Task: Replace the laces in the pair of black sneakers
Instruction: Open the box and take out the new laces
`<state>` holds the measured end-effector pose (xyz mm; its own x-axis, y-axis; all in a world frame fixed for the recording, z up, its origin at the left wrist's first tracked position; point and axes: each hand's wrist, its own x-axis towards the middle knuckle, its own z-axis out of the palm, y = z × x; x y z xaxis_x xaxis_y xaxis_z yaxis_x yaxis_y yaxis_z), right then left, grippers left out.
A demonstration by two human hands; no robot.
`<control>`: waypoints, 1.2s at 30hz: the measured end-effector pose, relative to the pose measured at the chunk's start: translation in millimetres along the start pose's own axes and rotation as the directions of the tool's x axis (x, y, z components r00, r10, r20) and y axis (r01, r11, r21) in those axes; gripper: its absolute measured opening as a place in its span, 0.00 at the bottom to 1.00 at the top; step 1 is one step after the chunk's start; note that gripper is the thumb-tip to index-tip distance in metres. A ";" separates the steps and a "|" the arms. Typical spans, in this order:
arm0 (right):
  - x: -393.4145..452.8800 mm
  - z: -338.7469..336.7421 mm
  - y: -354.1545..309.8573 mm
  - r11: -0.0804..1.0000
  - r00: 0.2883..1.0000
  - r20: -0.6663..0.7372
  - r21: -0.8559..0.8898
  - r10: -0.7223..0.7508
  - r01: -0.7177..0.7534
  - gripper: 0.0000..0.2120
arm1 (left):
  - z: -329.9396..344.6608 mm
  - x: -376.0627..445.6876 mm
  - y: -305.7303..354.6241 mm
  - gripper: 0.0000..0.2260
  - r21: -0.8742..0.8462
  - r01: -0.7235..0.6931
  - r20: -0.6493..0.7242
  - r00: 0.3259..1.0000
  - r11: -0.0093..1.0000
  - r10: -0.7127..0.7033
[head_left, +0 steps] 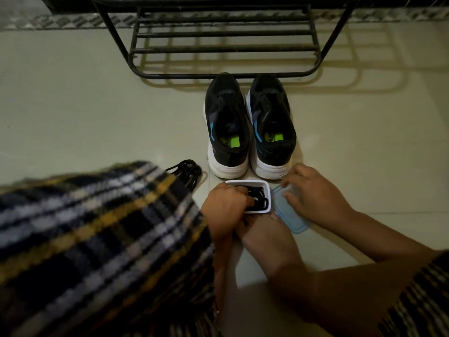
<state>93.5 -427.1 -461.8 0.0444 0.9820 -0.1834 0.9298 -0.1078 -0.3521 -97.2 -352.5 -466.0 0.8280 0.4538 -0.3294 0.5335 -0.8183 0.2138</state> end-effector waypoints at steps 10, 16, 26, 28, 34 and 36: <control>0.4 -6.9 -2.0 0.956 0.914 0.367 -0.284 0.174 -0.068 0.37 | 13.1 -2.9 -5.4 0.22 -0.056 -0.059 -0.025 0.998 0.997 0.058; -5.2 -9.4 -5.7 0.920 0.893 0.423 -0.390 0.154 0.026 0.45 | 14.6 1.1 -10.0 0.16 -0.139 -0.013 -0.039 0.999 0.990 0.008; -10.0 -3.0 2.0 0.910 0.934 0.350 -0.408 0.074 0.080 0.44 | 24.5 -4.9 -9.4 0.12 -0.025 0.050 -0.256 0.965 0.998 -0.055; -10.5 -1.6 7.7 0.926 0.938 0.343 -0.368 0.044 0.091 0.39 | 28.9 -6.7 -10.0 0.15 -0.009 0.089 -0.331 0.940 0.996 -0.087; -18.5 -5.8 33.4 0.968 0.959 0.280 -0.224 -0.044 0.110 0.36 | 29.4 -13.7 -12.8 0.13 -0.365 0.287 -0.364 0.832 0.886 -0.419; -25.9 -6.1 44.5 0.981 0.986 0.135 -0.153 -0.103 0.123 0.34 | 27.4 -17.3 -14.4 0.22 -0.532 0.362 -0.270 0.784 0.765 -0.559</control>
<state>135.9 -456.4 -467.2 -0.1008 0.9581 -0.2682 0.9730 0.0387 -0.2275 -123.9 -358.3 -488.7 0.3976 0.9083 -0.1297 0.7999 -0.2739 0.5339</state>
